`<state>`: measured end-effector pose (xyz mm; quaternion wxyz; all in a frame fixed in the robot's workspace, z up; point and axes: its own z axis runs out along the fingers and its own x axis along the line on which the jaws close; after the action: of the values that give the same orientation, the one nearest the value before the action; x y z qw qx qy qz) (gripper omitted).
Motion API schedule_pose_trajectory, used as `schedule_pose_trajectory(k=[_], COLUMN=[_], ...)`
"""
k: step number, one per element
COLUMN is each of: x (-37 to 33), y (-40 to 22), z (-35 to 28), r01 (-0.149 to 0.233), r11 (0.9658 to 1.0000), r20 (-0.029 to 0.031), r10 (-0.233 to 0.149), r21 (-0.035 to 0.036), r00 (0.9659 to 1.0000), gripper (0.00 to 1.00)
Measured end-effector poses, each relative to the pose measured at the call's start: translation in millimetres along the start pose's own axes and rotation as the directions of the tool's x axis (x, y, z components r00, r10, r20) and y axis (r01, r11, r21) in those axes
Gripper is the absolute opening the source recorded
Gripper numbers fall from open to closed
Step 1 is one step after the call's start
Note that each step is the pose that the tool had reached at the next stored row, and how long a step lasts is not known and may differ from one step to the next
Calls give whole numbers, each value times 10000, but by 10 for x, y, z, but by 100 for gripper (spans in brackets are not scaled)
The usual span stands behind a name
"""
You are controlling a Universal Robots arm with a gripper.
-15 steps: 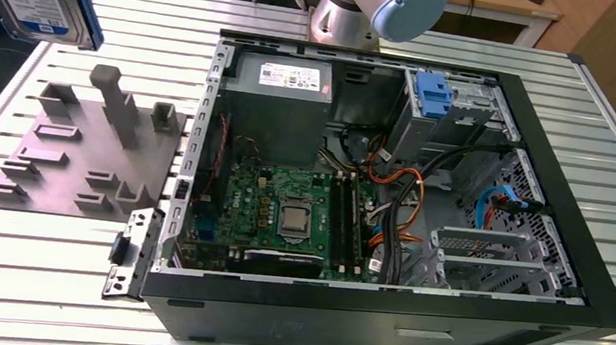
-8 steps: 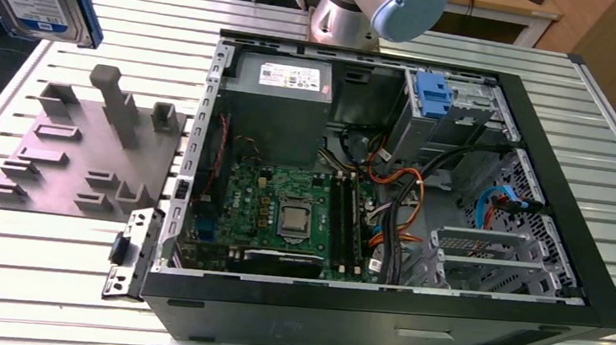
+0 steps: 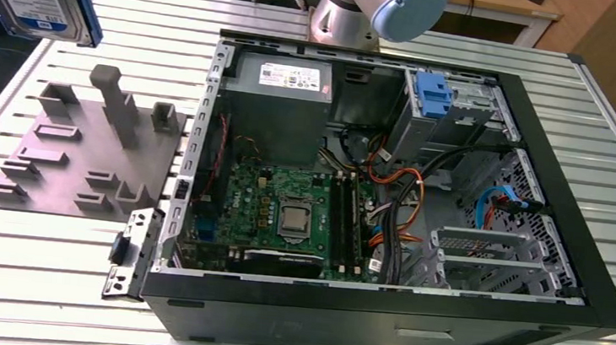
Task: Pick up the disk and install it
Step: 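Pick up the disk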
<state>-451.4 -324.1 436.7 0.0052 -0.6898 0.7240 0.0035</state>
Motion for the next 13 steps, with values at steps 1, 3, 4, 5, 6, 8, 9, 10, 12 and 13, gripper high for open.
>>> schedule_pose_trajectory(k=[1, 3, 4, 5, 6, 8, 9, 10, 12, 13], x=[0, 0, 0, 0, 0, 0, 0, 0, 0, 0], y=[0, 0, -1, -2, -2, -2, -3, -3, -3, -3], z=[-2, -7, -9, -10, -11, -13, -15, -16, -20, -22], r01=[0, 0, 1, 1, 0, 0, 0, 0, 0, 0], r11=[10000, 10000, 10000, 10000, 10000, 10000, 10000, 10000, 10000, 10000], r20=[1, 1, 1, 0, 0, 1, 0, 1, 0, 0], r10=[0, 0, -1, -1, 0, 0, 0, 0, 0, 0], r21=[1, 1, 1, 0, 1, 1, 0, 0, 0, 1], r00=[10000, 10000, 10000, 10000, 10000, 10000, 10000, 10000, 10000, 10000], gripper=[36, 36, 36, 36, 36, 36, 36, 36, 36, 36])
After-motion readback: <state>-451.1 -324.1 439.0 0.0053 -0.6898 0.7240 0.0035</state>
